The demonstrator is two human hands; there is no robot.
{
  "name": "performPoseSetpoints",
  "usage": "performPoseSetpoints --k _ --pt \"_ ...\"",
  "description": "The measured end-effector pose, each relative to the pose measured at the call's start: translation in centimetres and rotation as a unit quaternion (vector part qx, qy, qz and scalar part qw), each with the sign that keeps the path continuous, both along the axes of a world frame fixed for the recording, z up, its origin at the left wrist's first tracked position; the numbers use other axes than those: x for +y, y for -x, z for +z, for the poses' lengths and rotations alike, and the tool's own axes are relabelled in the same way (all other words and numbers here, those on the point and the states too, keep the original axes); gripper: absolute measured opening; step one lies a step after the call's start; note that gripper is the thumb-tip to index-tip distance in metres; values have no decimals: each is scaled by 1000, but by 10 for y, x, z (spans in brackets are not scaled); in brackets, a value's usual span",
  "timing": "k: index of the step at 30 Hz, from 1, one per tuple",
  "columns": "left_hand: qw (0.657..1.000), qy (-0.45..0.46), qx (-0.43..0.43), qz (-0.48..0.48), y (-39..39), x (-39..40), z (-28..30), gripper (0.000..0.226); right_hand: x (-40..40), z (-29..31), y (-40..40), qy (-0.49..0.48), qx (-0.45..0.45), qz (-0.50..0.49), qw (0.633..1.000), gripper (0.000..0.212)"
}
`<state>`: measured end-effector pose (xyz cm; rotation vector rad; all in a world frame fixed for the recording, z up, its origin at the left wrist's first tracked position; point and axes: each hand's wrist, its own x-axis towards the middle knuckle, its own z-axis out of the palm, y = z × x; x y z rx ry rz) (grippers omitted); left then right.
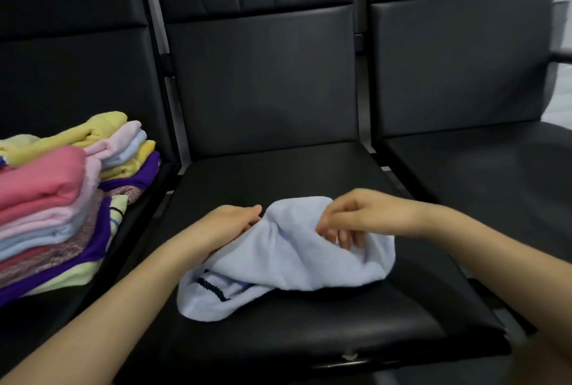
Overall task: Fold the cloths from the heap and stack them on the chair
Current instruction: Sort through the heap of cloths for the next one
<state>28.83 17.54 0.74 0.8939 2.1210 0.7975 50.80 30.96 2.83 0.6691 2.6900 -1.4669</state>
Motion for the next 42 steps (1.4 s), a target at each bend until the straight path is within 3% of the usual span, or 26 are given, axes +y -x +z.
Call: performPoseSetpoints --k 3,5,8,11,14,16,18,22,24,27,29,30,32,33,34,36,39,42 --pt "995 -16 98 3 -6 18 -4 46 15 -16 2 -74 70 -145 984 13" --pt "992 -17 125 17 -8 31 -6 44 23 -26 2 -147 11 -189 971 21" --pt "995 -8 101 25 -9 46 -12 52 27 -36 7 -218 -86 -164 958 39" --pt "993 5 119 -24 -14 53 -23 36 25 -37 15 -178 -89 -138 970 32" --pt "990 -135 -36 32 -22 48 -18 22 25 -29 16 -86 -24 -152 984 24" --pt "946 -246 -168 130 -17 42 -9 16 28 -25 12 -26 58 -194 979 24" --pt "892 -332 -236 196 -2 33 2 18 32 -20 9 -5 149 -242 959 24" --pt "772 -482 -359 206 26 12 24 23 41 -2 -1 7 378 -353 856 30" --pt "760 -501 -355 213 36 2 25 24 41 7 -10 19 424 -323 846 31" --pt "808 -438 -345 193 37 -10 20 29 32 9 -14 27 350 -192 916 20" --pt "845 -375 -330 190 36 -12 16 35 24 4 -14 5 171 -77 982 16" --pt "874 -337 -292 196 36 -12 16 30 19 1 -14 -6 49 -21 999 16" --pt "956 -196 -101 193 41 -5 12 22 11 -3 -16 -9 -156 43 987 23" --pt "980 -99 15 169 45 -3 8 29 8 -3 -17 -8 -201 41 979 28" --pt "986 -13 106 131 47 -2 4 41 6 -3 -16 -20 -206 21 978 32" --pt "979 79 165 87 48 -3 -3 52 9 -7 -11 -74 -134 -51 987 36" --pt "982 71 148 91 48 -7 -6 45 20 -17 -3 -137 -6 -172 975 37" --pt "989 24 106 97 54 -7 -7 26 24 -24 1 -189 -77 -152 967 50"
